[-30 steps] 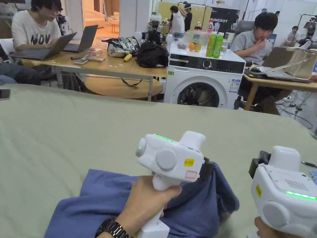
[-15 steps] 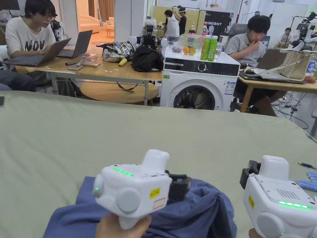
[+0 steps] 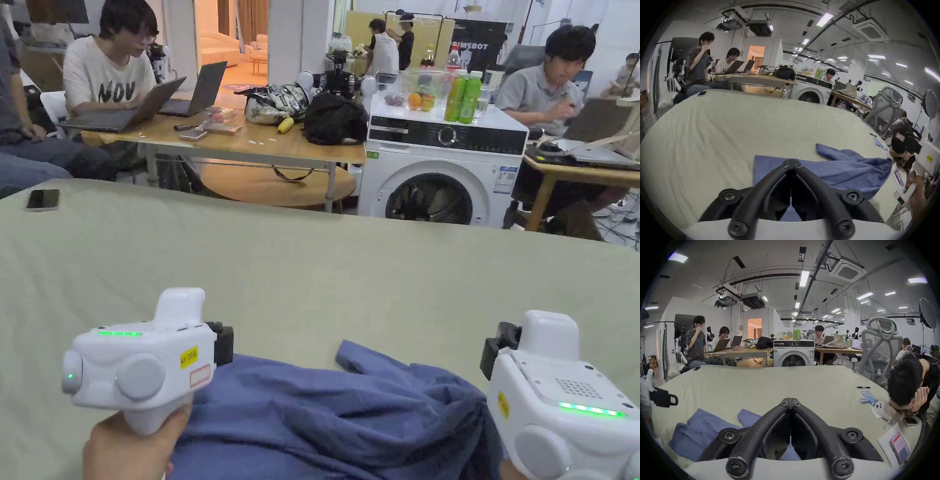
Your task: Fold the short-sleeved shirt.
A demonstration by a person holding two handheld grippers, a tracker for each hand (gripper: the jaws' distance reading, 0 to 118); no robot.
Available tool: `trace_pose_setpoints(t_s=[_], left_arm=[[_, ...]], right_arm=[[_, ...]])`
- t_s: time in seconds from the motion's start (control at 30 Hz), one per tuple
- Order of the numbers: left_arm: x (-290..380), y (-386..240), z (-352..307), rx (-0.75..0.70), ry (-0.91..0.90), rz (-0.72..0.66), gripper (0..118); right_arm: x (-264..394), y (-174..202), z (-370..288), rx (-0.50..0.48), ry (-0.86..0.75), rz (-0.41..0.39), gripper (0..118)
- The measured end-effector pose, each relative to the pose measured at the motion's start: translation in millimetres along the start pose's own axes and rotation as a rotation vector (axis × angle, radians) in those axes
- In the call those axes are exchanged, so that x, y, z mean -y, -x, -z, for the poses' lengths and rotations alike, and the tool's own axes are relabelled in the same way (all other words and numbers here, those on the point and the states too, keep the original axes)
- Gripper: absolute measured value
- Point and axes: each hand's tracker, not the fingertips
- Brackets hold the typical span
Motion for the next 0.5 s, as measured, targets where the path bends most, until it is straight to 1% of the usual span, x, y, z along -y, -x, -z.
trace_pose_setpoints(t_s=[0.03, 0.07, 0.13, 0.2, 0.27, 0.3, 0.33, 0.37, 0.4, 0.5], left_arm=[[-10, 8, 8, -0.027, -0.007, 0.002, 0], [-19, 16, 17, -0.038, 0.056, 0.005, 0], [-35, 28, 36, -0.053, 0.092, -0.019, 0], [-48, 41, 61, -0.024, 0.176, -0.058, 0], [-54, 53, 86, -0.034, 0.267, -0.096, 0], [-56, 57, 98, -0.041, 0.312, -0.111, 8], [-57, 60, 110, -0.056, 0.352, -0.119, 24], [-52, 57, 114, -0.050, 0.378, -0.121, 45], [-50, 57, 124, -0.071, 0.399, -0.122, 58], [-33, 58, 149, -0.146, 0.504, -0.100, 58]], right_arm=[[-1, 0, 1, -0.002, 0.001, 0.000, 0], [-1, -1, 2, -0.003, 0.003, -0.002, 0], [-3, -3, 4, -0.005, 0.007, -0.003, 0], [-3, -4, 6, -0.004, 0.012, -0.008, 0], [-2, -7, 9, -0.002, 0.023, -0.014, 0], [-2, -9, 10, -0.001, 0.029, -0.015, 0], [-1, -10, 11, 0.002, 0.033, -0.017, 0], [-1, -12, 12, 0.006, 0.037, -0.021, 0], [-1, -15, 13, 0.011, 0.042, -0.024, 0], [1, -22, 14, 0.026, 0.054, -0.030, 0]])
